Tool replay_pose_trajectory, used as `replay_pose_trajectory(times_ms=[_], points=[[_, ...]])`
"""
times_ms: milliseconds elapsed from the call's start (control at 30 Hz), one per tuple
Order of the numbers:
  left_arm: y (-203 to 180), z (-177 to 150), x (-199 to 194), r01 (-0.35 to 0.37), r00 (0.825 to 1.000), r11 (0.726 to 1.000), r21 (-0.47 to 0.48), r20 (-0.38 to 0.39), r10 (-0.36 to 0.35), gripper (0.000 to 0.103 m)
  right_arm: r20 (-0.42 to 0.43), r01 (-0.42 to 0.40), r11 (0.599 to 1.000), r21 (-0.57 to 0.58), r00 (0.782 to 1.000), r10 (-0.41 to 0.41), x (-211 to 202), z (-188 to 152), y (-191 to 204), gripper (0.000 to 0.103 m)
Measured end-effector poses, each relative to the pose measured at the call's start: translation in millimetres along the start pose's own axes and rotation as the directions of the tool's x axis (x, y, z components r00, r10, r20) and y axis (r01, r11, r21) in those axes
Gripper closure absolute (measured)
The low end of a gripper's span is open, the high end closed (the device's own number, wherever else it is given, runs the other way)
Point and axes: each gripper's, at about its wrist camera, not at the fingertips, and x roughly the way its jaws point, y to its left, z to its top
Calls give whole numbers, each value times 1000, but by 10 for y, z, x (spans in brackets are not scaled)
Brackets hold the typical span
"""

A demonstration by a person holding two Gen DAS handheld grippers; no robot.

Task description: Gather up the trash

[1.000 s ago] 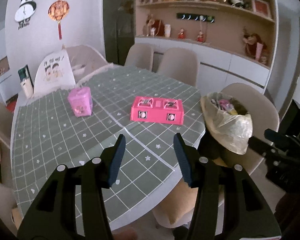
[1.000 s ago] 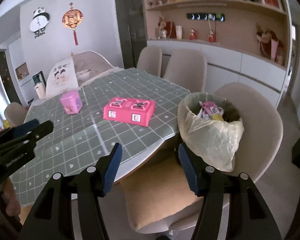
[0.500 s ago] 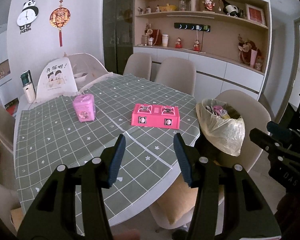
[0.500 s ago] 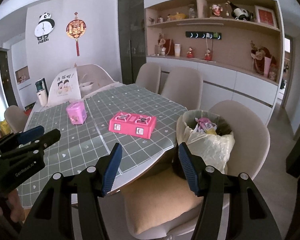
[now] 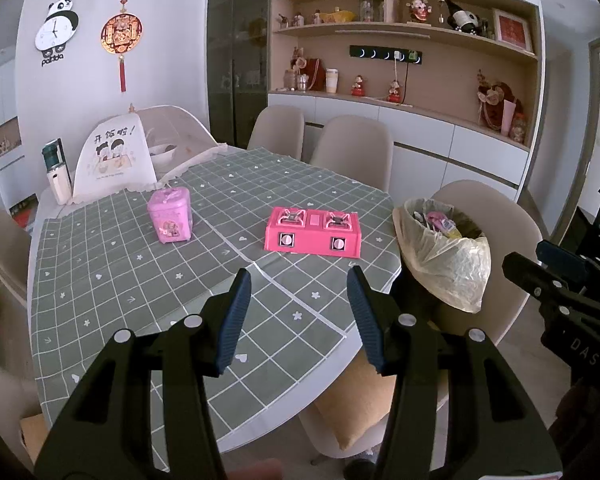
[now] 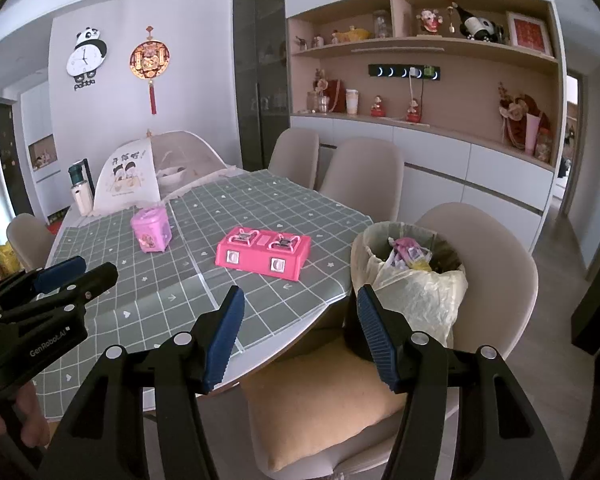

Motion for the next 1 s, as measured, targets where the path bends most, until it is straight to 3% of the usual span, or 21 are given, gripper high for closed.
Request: replay_pose_trajectory(times_ms=[1000], points=[[30,4,112,1,1000,1000,-1,-19,-1,56,-8,9,1000,7,1000,-9,31,-6,-73,48]])
